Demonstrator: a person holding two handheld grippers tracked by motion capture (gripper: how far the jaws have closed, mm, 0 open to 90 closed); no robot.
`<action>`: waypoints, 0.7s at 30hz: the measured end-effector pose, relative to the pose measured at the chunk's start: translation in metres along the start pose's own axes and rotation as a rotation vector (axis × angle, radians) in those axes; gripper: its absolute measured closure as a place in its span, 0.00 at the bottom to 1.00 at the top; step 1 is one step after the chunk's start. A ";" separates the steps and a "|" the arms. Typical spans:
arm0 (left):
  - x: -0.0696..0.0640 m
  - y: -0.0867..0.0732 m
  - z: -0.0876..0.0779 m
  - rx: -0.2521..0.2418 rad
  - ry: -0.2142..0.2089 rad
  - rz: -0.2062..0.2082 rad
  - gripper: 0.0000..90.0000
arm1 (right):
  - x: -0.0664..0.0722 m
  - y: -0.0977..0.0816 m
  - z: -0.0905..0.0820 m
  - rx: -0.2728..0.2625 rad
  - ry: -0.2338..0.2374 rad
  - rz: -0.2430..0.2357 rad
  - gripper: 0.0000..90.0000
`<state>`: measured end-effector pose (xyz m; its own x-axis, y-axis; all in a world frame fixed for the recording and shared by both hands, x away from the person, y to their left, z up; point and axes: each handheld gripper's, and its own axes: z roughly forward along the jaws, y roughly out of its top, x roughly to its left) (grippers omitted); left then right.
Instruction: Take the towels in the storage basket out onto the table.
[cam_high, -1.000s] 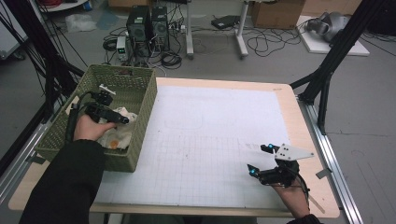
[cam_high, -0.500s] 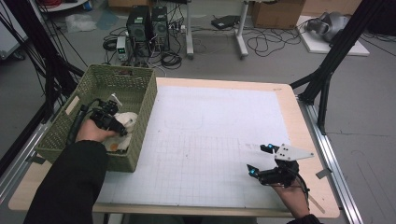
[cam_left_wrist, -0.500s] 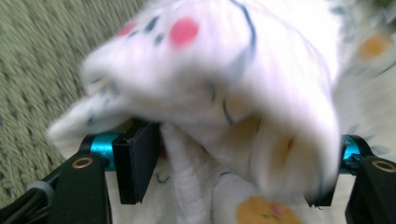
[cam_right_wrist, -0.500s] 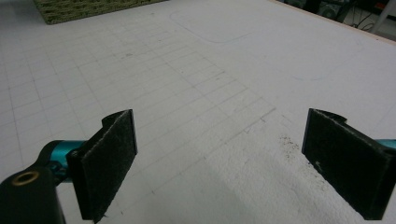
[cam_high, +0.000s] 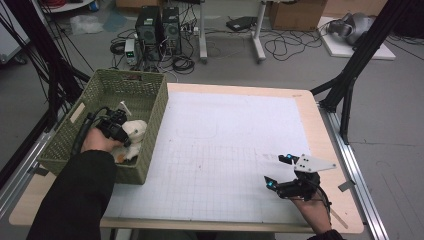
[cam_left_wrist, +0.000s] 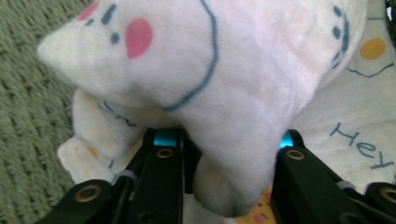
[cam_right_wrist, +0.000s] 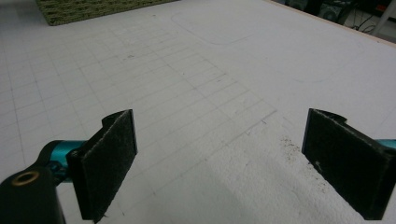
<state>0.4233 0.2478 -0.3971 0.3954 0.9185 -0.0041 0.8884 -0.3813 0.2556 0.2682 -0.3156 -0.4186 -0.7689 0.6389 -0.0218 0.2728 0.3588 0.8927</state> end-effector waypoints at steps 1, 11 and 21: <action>0.000 0.000 0.000 0.000 0.000 0.000 0.85 | 0.000 0.000 0.000 -0.003 -0.001 0.001 0.11; 0.008 -0.007 -0.019 -0.141 -0.071 -0.071 0.87 | 0.000 0.000 -0.002 -0.005 -0.004 0.002 0.11; 0.016 -0.014 -0.036 -0.221 -0.115 -0.112 0.88 | 0.000 0.001 -0.002 -0.007 -0.005 0.003 0.11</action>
<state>0.4087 0.2718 -0.3659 0.3329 0.9308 -0.1511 0.8605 -0.2343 0.4523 0.2673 -0.3162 -0.4171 -0.7649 0.6438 -0.0212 0.2711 0.3515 0.8961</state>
